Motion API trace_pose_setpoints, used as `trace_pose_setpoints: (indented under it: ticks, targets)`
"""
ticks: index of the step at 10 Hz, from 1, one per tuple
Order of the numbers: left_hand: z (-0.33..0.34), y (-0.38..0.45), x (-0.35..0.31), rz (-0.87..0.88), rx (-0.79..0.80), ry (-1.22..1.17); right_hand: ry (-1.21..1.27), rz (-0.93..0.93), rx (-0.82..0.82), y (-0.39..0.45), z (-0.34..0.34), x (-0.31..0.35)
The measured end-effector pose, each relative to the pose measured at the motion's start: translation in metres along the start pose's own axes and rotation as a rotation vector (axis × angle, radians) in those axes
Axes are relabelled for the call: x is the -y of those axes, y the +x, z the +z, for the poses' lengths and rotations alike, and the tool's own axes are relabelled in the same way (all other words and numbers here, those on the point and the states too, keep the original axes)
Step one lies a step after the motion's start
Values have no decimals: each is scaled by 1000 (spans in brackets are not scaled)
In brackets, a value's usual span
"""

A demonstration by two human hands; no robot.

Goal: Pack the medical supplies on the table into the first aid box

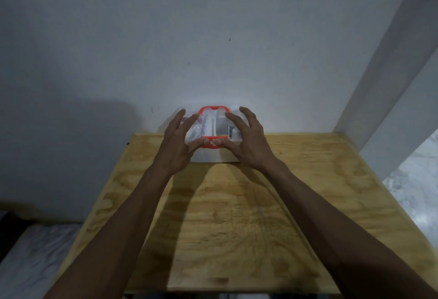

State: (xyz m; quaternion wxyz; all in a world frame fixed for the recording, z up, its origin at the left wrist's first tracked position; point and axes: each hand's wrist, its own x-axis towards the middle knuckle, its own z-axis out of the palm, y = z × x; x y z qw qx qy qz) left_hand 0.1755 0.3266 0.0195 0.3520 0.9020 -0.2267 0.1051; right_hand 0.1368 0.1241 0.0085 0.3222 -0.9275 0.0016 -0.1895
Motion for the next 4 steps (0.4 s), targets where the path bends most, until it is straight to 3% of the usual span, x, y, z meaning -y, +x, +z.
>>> trace_pose_setpoints:
  ticks: [2, 4]
  targets:
    - [1, -4, 0, 0, -80, 288, -48, 24, 54, -3, -7, 6]
    - [3, -20, -11, 2, -190, 318, -107, 26, -26, -25, -17, 10]
